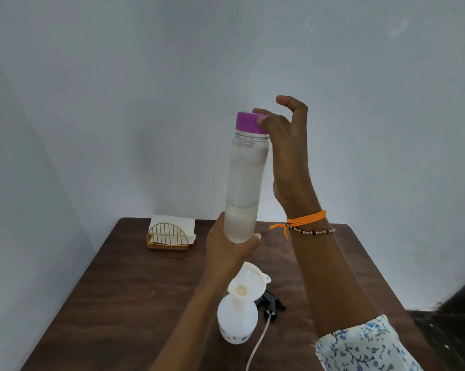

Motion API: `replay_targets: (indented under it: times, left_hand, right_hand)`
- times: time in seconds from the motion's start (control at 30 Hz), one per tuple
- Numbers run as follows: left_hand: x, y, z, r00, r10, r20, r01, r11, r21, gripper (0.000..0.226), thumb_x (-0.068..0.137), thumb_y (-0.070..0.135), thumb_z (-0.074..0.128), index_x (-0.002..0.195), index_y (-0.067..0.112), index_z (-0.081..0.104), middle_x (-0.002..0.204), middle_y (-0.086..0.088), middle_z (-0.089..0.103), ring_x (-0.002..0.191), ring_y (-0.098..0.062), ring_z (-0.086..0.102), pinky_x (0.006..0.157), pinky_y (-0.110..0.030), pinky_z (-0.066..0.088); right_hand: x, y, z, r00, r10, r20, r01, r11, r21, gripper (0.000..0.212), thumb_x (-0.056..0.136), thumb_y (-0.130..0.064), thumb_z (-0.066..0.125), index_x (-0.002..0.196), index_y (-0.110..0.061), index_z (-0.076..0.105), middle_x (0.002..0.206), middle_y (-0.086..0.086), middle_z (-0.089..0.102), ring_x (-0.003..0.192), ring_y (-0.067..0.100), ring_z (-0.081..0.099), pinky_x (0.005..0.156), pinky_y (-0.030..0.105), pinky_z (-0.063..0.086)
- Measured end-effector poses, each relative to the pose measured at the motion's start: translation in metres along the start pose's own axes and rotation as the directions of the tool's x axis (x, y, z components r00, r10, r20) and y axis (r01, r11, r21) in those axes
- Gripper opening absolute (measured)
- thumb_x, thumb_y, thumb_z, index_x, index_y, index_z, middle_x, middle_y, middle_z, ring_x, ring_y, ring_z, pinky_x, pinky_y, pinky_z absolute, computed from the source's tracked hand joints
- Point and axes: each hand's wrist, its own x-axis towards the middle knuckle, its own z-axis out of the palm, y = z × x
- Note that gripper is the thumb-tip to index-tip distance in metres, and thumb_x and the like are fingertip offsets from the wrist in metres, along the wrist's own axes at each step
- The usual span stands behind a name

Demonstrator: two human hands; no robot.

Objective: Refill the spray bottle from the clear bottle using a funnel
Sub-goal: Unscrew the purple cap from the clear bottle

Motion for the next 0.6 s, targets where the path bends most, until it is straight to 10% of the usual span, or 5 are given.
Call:
replay_targets:
  times: [0.13, 0.43, 0.6]
  left_hand:
    - [-0.0007, 0.0008, 0.0016, 1.000, -0.003, 0.003, 0.003, 1.000, -0.005, 0.042, 0.066, 0.023, 0.082, 0.100, 0.019, 0.058, 0.090, 0.002, 0.063, 0.083, -0.013, 0.061, 0.059, -0.011, 0.046]
    - [-0.0021, 0.0028, 0.0013, 1.000, 0.000, -0.012, 0.000, 1.000, -0.016, 0.041, 0.071, 0.018, 0.080, 0.092, 0.037, 0.051, 0.091, 0.011, 0.060, 0.084, -0.008, 0.061, 0.062, -0.012, 0.046]
    - [-0.0021, 0.0031, 0.0018, 1.000, 0.015, -0.003, -0.015, 0.999, -0.030, 0.042, 0.071, 0.016, 0.080, 0.096, 0.032, 0.052, 0.095, 0.004, 0.062, 0.086, -0.012, 0.061, 0.064, -0.014, 0.047]
  right_hand:
    - [-0.0001, 0.0011, 0.0040, 0.999, -0.038, -0.028, 0.034, 0.989, -0.145, 0.068, 0.069, -0.040, 0.077, 0.121, -0.029, 0.035, 0.114, -0.003, 0.052, 0.115, 0.021, 0.049, 0.092, 0.036, 0.050]
    - [0.0014, 0.0007, -0.0011, 0.999, -0.009, 0.039, 0.010, 1.000, -0.025, 0.056, 0.073, -0.033, 0.054, 0.125, -0.024, 0.036, 0.118, 0.002, 0.061, 0.113, 0.016, 0.054, 0.082, 0.013, 0.045]
    - [0.0006, -0.0004, 0.0047, 0.996, -0.088, -0.031, 0.079, 0.975, -0.209, 0.073, 0.067, -0.043, 0.077, 0.123, -0.029, 0.033, 0.111, -0.001, 0.049, 0.111, 0.023, 0.050, 0.090, 0.040, 0.050]
